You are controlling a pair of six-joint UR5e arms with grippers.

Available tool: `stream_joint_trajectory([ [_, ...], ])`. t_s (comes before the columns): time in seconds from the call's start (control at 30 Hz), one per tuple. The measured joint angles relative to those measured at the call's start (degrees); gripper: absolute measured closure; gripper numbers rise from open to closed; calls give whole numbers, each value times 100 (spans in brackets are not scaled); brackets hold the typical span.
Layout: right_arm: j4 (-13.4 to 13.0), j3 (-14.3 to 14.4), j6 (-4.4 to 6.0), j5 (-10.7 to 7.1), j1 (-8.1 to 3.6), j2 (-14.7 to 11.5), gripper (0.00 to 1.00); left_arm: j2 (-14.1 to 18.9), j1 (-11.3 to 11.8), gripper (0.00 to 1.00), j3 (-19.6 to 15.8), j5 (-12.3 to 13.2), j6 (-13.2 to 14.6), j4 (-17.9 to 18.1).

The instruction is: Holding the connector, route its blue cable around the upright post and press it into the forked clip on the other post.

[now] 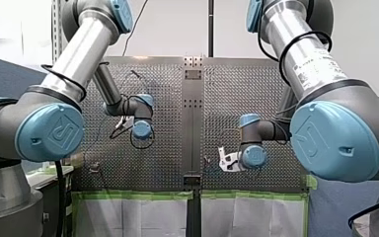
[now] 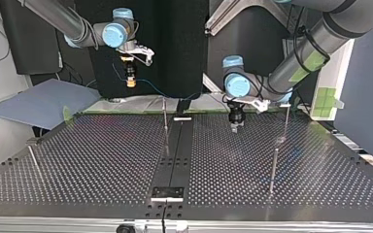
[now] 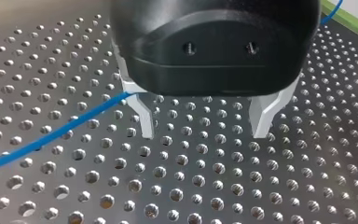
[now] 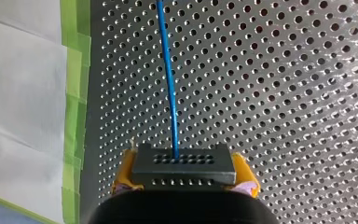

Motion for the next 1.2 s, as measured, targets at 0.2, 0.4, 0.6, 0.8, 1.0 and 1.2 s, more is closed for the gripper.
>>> stream_joint_trajectory([
  [0.2, 12, 1, 2, -19, 9, -49, 100, -20, -8, 1, 0, 14, -55, 3],
  [0.4, 43, 1, 2, -15, 24, -66, 100, -203, -46, 1, 6, 16, -79, 4],
  [0.6, 80, 7, -1, 5, 49, -71, 100, -416, -98, 1, 7, 29, -143, 24],
  [0.8, 87, 23, -1, 12, 77, -76, 100, -540, -143, 1, 11, 60, -198, 72],
  [1.0, 87, 25, -2, 12, 98, -80, 100, -801, -178, 1, 33, 54, -207, 98],
  [1.2, 86, 26, -1, 13, 104, -91, 100, -1010, -186, 1, 50, 58, -247, 107],
])
